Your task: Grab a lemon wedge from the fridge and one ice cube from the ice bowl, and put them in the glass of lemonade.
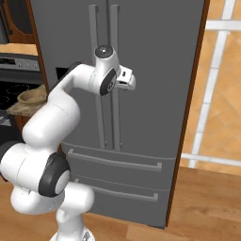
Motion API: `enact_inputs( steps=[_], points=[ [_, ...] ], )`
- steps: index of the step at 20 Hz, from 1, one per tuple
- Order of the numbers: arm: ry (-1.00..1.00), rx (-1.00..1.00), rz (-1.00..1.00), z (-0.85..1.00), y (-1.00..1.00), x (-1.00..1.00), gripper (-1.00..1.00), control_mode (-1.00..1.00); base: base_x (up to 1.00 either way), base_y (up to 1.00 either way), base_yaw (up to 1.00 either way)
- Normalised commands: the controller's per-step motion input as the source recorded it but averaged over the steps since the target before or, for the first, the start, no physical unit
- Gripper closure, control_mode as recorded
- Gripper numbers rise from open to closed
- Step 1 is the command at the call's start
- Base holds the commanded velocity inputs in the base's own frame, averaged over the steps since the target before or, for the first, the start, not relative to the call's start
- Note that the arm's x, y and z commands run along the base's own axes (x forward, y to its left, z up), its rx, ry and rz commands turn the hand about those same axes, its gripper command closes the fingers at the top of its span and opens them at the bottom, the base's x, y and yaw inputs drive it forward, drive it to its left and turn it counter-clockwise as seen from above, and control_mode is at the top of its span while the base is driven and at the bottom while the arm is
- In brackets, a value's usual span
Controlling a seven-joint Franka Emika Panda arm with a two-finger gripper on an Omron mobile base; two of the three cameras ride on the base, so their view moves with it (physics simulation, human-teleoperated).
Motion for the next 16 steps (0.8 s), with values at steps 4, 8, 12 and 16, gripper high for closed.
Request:
enact_inputs(
  steps=[4, 8, 12, 16],
  points=[
    [-0.04, -0.07, 0.0, 0.0, 0.11, 0.04, -1.0, -1.0, 0.0, 0.0, 0.0],
    [0.0, -0.1, 0.0, 0.0, 0.23, 0.05, -1.0, -1.0, 0.0, 0.0, 0.0],
    [0.0, -0.05, 0.0, -0.01, 0.14, 0.11, -1.0, -1.0, 0.0, 0.0, 0.0],
    [0.0, 0.0, 0.0, -0.16, 0.0, 0.56, -1.0, -1.0, 0.0, 0.0, 0.0]
  ],
)
